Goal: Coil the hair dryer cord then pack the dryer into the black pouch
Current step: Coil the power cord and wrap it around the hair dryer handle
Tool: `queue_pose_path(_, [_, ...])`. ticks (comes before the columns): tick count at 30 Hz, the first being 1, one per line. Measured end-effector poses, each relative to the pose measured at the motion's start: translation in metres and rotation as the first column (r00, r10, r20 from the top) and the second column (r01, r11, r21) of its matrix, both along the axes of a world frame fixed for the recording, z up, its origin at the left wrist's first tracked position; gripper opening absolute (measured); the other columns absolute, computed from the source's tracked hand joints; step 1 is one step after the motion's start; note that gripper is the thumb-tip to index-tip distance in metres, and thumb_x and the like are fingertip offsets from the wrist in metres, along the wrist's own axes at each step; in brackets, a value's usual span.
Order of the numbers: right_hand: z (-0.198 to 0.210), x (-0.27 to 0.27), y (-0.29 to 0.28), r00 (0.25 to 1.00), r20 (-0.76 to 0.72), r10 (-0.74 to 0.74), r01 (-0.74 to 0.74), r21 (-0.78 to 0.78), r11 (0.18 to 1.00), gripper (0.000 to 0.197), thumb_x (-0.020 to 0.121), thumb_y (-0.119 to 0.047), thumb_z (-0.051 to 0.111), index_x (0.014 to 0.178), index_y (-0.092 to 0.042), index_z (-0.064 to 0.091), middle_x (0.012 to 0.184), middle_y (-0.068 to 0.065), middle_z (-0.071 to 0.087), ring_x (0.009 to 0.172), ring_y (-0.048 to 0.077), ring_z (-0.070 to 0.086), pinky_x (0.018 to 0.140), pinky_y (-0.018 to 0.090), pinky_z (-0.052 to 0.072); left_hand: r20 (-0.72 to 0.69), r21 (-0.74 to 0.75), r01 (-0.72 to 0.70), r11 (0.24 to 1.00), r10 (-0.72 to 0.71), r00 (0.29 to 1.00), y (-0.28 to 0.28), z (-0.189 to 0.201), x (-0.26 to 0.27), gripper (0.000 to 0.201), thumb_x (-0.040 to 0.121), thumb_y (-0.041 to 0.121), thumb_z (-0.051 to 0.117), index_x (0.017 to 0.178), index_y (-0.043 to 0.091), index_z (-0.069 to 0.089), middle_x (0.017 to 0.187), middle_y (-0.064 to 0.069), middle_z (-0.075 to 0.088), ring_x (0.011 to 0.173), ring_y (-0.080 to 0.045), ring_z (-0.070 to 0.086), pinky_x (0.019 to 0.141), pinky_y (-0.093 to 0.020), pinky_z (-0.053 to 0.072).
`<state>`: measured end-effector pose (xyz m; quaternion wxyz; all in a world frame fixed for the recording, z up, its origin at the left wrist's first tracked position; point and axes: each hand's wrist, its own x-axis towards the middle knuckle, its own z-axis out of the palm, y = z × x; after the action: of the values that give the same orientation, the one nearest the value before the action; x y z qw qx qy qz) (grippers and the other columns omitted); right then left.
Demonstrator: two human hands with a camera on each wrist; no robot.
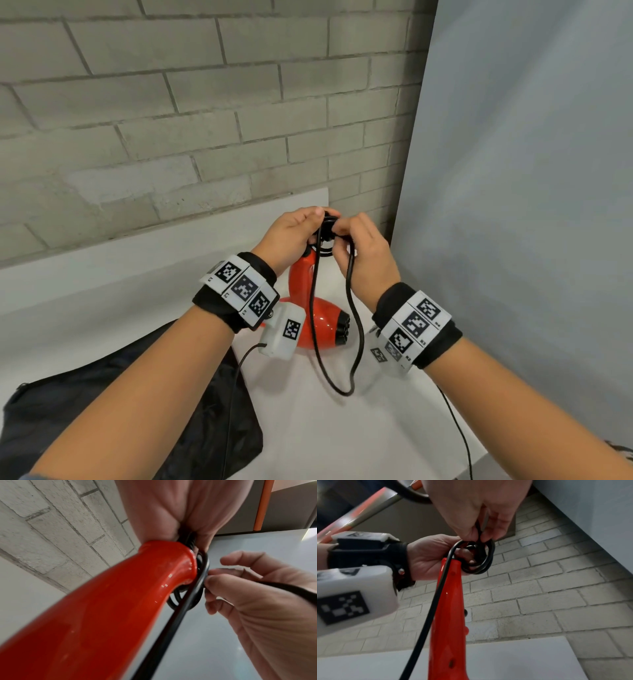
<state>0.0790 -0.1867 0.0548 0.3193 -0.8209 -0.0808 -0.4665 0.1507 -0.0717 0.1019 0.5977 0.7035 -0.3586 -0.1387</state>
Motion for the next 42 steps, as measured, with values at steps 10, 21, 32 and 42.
queue_pose_path(10, [0.002, 0.015, 0.008, 0.987, 0.048, -0.154, 0.157, -0.069, 0.985, 0.035, 0.072, 0.006, 0.055, 0.098, -0.014, 0.047, 0.086, 0.014, 0.060, 0.080, 0.010, 0.045, 0.073, 0.020, 0.038, -0.006, -0.045, 0.026, 0.999, -0.026, 1.000, 0.003, -0.001, 0.005, 0.027, 0.097, 0.021, 0.035, 0.094, 0.023, 0.062, 0.087, -0.010, 0.057, 0.075, -0.022, 0.049, 0.072, -0.024, 0.044])
queue_pose_path(21, [0.026, 0.025, -0.012, 0.874, -0.486, 0.017, -0.019, 0.002, 1.000, 0.014, 0.082, 0.007, 0.041, 0.093, 0.002, 0.048, 0.088, 0.020, 0.059, 0.080, 0.031, 0.054, 0.070, 0.039, 0.044, -0.023, 0.003, 0.098, 0.995, -0.098, 0.995, 0.002, -0.004, 0.008, 0.022, 0.095, 0.023, 0.040, 0.099, 0.020, 0.061, 0.096, -0.004, 0.063, 0.089, -0.010, 0.061, 0.088, -0.024, 0.048])
queue_pose_path(32, [-0.040, 0.003, -0.063, 0.226, -0.889, -0.399, -0.025, -0.415, 0.909, 0.032, 0.098, -0.022, 0.031, 0.118, -0.007, 0.051, 0.117, 0.017, 0.060, 0.106, 0.032, 0.057, 0.090, 0.039, 0.046, -0.034, -0.018, -0.031, 0.999, 0.031, 0.999, 0.008, -0.004, 0.017, 0.018, 0.094, 0.014, 0.042, 0.090, 0.017, 0.060, 0.065, 0.006, 0.052, 0.046, 0.002, 0.043, 0.055, -0.014, 0.039])
queue_pose_path(42, [-0.034, 0.006, -0.039, 0.551, -0.835, 0.000, -0.015, -0.009, 1.000, 0.053, 0.090, -0.018, 0.053, 0.139, -0.026, 0.033, 0.121, 0.013, 0.050, 0.099, 0.021, 0.051, 0.089, 0.026, 0.040, -0.095, -0.069, -0.057, 0.996, 0.050, 0.994, 0.017, -0.005, 0.019, 0.022, 0.096, 0.021, 0.036, 0.091, 0.022, 0.058, 0.069, 0.004, 0.049, 0.047, 0.001, 0.040, 0.056, -0.020, 0.035])
